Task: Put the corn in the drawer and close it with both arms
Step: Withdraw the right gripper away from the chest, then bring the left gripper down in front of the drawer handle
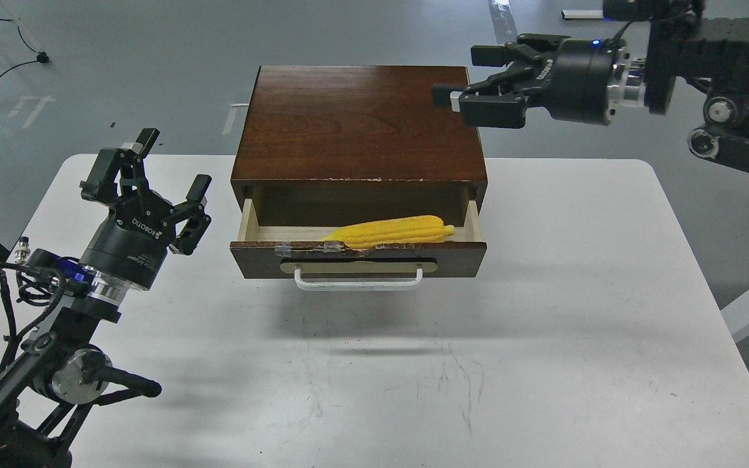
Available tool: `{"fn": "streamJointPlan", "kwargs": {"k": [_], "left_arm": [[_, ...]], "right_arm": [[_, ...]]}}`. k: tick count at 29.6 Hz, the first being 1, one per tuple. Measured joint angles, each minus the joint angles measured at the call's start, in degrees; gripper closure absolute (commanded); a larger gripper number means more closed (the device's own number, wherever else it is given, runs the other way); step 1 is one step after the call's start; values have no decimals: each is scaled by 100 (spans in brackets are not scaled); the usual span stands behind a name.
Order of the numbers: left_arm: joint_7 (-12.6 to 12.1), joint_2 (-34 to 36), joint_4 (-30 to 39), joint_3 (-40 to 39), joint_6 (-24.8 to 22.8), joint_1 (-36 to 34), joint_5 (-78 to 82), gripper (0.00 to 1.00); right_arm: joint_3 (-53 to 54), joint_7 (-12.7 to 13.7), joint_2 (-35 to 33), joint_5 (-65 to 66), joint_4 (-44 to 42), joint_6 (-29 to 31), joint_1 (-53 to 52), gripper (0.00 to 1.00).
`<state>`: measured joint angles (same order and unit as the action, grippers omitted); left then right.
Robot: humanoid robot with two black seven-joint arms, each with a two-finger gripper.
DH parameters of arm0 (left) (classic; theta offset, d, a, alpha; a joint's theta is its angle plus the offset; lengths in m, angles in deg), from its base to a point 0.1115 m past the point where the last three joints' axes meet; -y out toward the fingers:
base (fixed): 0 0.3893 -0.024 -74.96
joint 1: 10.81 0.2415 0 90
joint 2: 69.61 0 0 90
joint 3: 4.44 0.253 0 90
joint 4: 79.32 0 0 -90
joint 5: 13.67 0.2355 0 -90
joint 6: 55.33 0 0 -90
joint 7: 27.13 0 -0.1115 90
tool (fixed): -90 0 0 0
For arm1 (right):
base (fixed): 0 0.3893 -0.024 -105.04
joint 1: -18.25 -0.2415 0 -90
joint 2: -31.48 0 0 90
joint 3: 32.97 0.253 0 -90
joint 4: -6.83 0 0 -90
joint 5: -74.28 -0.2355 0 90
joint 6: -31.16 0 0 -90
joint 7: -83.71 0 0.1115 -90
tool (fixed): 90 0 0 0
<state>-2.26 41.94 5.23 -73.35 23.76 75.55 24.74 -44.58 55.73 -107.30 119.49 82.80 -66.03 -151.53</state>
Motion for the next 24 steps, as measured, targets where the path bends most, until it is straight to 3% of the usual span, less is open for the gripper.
{"fn": "streamJointPlan", "kwargs": {"k": [9,14,24], "left_arm": [[276,166,0,65,-66,-253,51,1],[309,504,219,72,-425,-589,642,1],[316,898,966,347,-1579,-1828,3589,3]], "right_arm": [[2234,0,-103,-2753,-87,9,2849,0],[2392,-1,187,-3722,-389,31,3603,0],[2413,-2,550,-3871,-812,24,4210,0]]}}
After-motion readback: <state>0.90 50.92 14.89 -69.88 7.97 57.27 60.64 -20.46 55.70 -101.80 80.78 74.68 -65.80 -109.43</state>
